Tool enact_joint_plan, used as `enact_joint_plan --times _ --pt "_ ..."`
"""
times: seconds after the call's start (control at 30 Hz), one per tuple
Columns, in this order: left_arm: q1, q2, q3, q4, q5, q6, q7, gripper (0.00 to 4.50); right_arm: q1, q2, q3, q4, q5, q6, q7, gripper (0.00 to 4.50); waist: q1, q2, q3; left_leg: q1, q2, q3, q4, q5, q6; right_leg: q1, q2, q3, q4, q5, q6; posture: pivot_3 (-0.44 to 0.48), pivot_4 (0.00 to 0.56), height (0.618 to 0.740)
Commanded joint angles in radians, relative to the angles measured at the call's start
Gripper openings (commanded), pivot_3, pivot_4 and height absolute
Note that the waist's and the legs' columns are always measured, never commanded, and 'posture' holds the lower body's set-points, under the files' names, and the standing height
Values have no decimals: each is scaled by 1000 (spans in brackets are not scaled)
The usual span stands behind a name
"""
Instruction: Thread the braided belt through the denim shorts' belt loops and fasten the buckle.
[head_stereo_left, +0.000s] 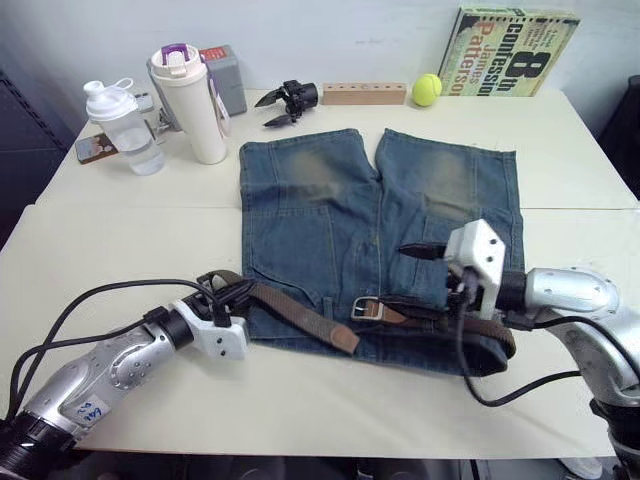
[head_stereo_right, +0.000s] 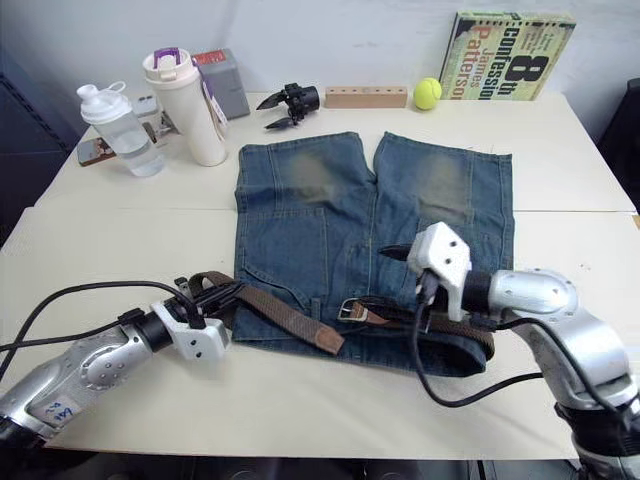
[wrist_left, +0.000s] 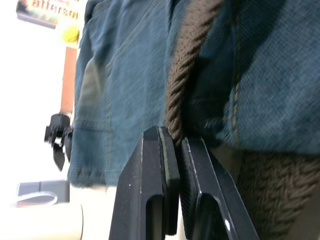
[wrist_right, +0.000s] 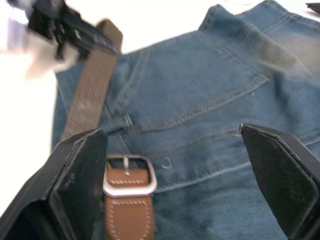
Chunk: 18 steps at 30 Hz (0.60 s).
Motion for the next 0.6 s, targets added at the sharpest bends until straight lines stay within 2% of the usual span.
enact_joint_plan --times 0.03,0.13,0.3,0.37,0.6 --pt "3 -96 81 -39 -175 86 -81 59 24 -17 54 -131 -78 -52 -12 4500 3 0 0 0 1 0 0 0 0 0 0 0 0 0 0 0 150 657" --pt "-14 -173 155 -130 -341 138 -147 59 44 -12 76 -195 -106 -46 -29 4500 10 -4 3 -3 1 -3 1 1 -1 0 -1 0 -1 1 1 0 150 657" --pt "-29 -205 210 -183 -379 175 -242 59 23 41 128 -250 -176 -34 -103 4500 3 -7 4 -3 -1 -3 2 3 1 2 -1 -1 -4 3 4 0 150 657" --pt "-38 -209 220 -184 -377 188 -275 59 6 71 174 -257 -258 -54 -159 4500 -2 -7 4 -2 -2 -3 1 3 0 2 0 -1 -3 3 4 0 150 657" --pt "-94 -241 210 -181 -363 243 -351 59 -4 196 274 -234 -395 -72 -276 4500 0 -7 4 -2 -2 -3 1 4 0 2 0 0 -3 3 3 0 150 657"
